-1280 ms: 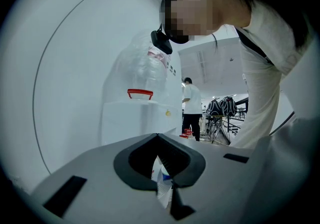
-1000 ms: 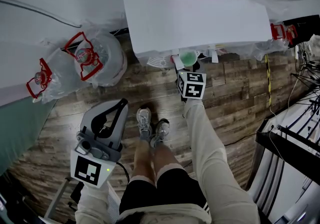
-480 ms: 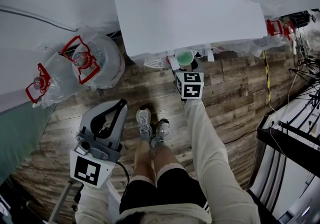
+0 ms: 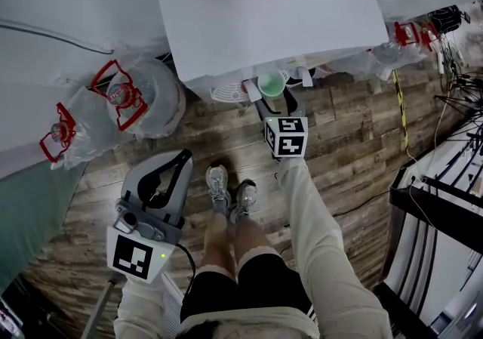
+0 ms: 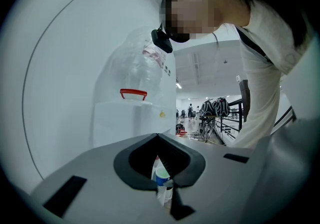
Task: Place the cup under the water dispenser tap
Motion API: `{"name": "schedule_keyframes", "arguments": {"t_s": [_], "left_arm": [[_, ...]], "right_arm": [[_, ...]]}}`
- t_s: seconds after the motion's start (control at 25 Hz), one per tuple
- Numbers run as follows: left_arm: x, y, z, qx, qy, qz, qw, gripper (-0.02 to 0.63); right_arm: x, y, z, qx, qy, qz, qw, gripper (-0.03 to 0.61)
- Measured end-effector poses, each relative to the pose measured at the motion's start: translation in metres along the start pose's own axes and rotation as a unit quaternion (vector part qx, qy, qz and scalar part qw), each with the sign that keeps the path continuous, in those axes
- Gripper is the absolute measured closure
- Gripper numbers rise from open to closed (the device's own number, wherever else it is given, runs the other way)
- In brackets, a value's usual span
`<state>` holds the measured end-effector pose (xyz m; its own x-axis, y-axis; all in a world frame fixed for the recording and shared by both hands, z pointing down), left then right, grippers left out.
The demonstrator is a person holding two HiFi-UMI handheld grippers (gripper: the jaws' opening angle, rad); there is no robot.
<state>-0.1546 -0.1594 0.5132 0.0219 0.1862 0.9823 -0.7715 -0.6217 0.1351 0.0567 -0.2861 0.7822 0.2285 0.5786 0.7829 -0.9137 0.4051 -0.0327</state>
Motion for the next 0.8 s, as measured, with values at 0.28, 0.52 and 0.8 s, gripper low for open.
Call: {"name": "schedule_keyframes", "arguments": {"t_s": [0.28, 0.52, 0.8], "left_arm": [[-0.007, -0.010, 0.005, 0.010, -0.006, 0.002, 0.9999, 0.609], [-0.019, -0.023, 0.010, 0.019, -0.013, 0.008, 0.9997, 0.609], [-0.040, -0.039, 0.015, 0.019, -0.026, 0.012, 0.9994, 0.609]], "right_arm": [[-0.007, 0.006, -0.038, -0.011, -0.028, -0.001, 1.000, 0.325], [-0.033, 0.011, -0.079, -0.010, -0.075, -0.022, 0.997, 0.567], [-0.061, 0.014, -0.126, -0.021, -0.118, -0.023, 0.993, 0.569]]}}
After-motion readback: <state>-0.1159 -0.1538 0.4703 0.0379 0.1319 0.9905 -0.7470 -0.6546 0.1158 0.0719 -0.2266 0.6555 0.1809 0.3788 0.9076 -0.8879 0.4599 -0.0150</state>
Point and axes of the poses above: the fingertips, and each gripper's own axes: z forward along the fingers, y to its left, x out of its underside, the point moved 4 cm from there along -z, backward along the fingers, and after that the axes turned 4 degrees about -z, right-handed, at the moved point
